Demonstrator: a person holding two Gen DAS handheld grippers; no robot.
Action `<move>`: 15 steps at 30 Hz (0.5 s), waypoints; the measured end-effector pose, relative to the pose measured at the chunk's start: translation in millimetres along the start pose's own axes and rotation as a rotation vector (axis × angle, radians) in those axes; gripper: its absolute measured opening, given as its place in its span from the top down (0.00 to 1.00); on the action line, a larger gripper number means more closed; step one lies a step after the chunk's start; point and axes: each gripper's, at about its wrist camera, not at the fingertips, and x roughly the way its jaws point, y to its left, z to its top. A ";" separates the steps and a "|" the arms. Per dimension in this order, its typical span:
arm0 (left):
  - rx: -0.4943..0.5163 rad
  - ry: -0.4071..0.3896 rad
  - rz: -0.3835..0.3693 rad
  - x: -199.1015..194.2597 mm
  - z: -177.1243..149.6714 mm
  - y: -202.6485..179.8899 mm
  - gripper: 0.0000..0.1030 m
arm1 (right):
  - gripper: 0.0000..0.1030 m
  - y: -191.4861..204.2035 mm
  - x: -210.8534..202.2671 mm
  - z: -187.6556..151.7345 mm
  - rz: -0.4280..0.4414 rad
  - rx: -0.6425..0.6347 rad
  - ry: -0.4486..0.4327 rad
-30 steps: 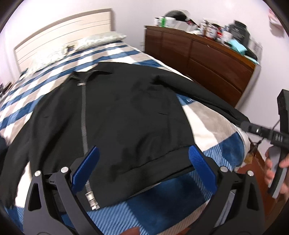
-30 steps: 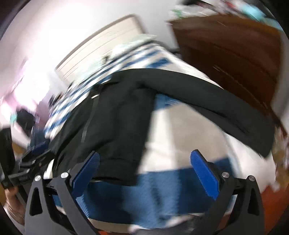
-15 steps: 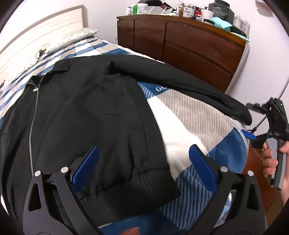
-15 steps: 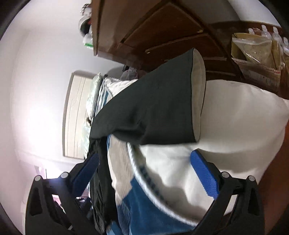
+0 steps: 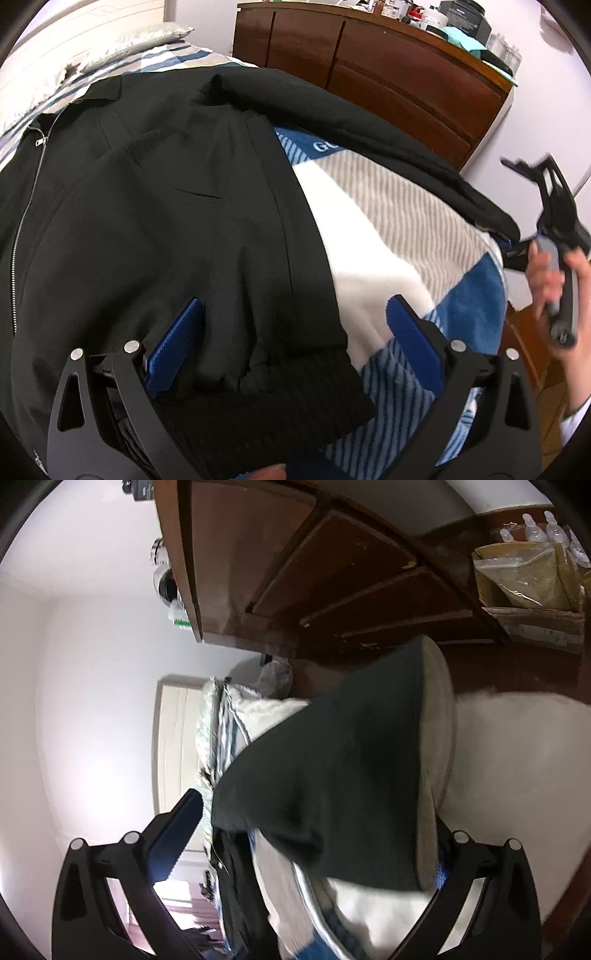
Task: Fold large clothes
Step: 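Grasp the jacket sleeve cuff with the right gripper and lift it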
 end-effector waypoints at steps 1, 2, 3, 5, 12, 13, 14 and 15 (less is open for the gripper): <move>0.010 0.003 0.001 1.8 -1.5 -1.4 0.06 | 0.04 -0.8 6.5 6.5 -0.016 0.008 -0.001; 0.019 0.008 0.003 3.6 -2.7 -2.6 0.06 | 0.05 -1.6 9.5 11.1 -0.025 0.013 -0.009; 0.026 0.010 0.006 4.9 -3.2 -2.9 0.06 | 0.08 -2.1 11.7 15.9 -0.037 0.018 -0.018; 0.048 0.013 0.010 5.2 -4.6 -4.8 0.06 | 0.34 -4.5 14.8 23.2 -0.100 0.022 -0.027; 0.051 0.029 -0.032 -7.7 -1.0 3.5 0.06 | 0.91 2.4 13.9 28.5 -0.211 -0.024 0.013; 0.049 0.018 -0.034 -13.2 0.1 6.4 0.06 | 0.92 15.6 9.9 27.6 -0.218 -0.072 0.009; 0.050 0.003 -0.033 -21.3 0.8 10.5 0.06 | 0.93 27.6 6.7 26.4 -0.219 -0.109 0.005; 0.055 -0.011 -0.031 -30.8 1.1 16.1 0.06 | 0.93 42.6 3.0 25.5 -0.220 -0.153 0.000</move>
